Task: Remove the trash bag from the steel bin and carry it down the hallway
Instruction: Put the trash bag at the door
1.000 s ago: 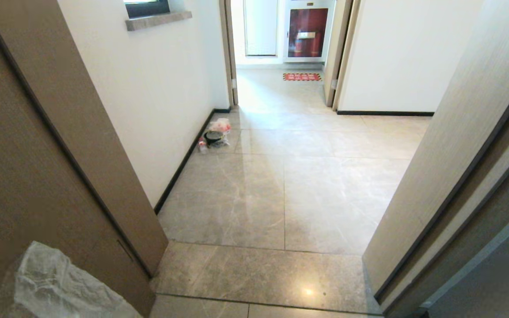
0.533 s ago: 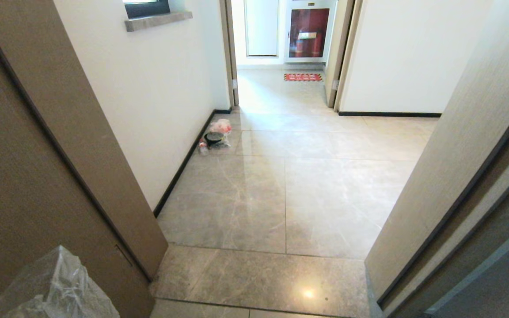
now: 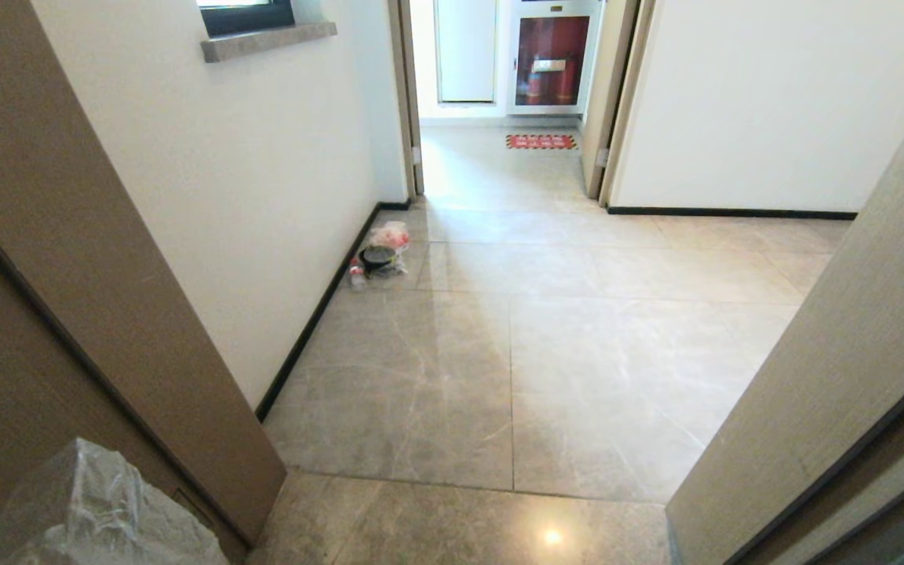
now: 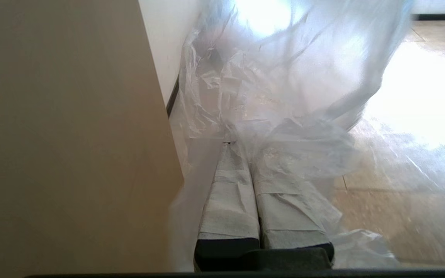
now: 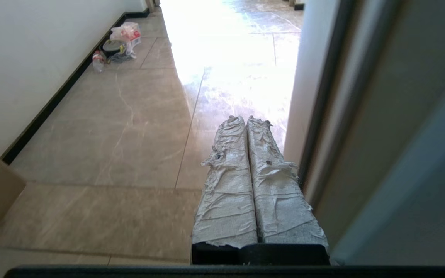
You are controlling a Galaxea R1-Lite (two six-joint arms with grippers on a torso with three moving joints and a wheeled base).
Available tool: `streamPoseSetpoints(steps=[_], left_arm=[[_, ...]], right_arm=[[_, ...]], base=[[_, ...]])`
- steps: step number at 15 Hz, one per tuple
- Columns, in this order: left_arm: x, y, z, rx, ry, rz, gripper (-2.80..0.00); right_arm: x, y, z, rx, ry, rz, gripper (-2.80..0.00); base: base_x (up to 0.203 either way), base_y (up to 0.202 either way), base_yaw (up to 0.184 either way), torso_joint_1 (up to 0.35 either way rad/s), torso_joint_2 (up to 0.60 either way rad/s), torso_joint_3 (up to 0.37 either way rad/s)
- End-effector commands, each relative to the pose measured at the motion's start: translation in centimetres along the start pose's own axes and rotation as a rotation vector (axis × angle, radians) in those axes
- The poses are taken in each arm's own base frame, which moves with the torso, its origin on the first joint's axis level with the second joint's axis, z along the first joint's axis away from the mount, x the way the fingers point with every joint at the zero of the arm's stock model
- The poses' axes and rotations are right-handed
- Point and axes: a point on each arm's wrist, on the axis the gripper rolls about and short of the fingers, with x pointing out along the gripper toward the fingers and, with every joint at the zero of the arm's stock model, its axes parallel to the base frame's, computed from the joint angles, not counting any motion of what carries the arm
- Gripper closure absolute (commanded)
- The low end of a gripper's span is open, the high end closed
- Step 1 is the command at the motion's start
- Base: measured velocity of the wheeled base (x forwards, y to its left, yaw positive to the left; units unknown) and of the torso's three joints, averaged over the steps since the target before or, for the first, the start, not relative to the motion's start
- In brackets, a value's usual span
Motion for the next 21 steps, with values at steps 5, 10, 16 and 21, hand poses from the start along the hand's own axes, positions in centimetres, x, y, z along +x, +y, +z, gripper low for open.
streamPoseSetpoints(steps=[5,10,16,21], left_arm=[[0.02,0.0,-0.03,0.0,0.002,0.0,0.0],[0.01,0.0,0.01,0.0,0.001,0.0,0.0],[0.02,0.0,-0.03,0.0,0.002,0.0,0.0],[0.02,0.0,-0.03,0.0,0.002,0.0,0.0]], right_arm=[[0.01,0.0,-0.04,0.0,0.001,0.0,0.0],[0.01,0.0,-0.04,0.0,0.0,0.0,0.0],[0.01,0.0,-0.04,0.0,0.0,0.0,0.0],[0.01,0.0,-0.04,0.0,0.001,0.0,0.0]], base=[[0.191,0.0,0.001,0.005,0.0,0.003],[0.193,0.0,0.001,0.003,0.0,0.0],[0.186,0.0,0.001,0.002,0.0,0.002],[0.194,0.0,0.002,0.001,0.0,0.002]])
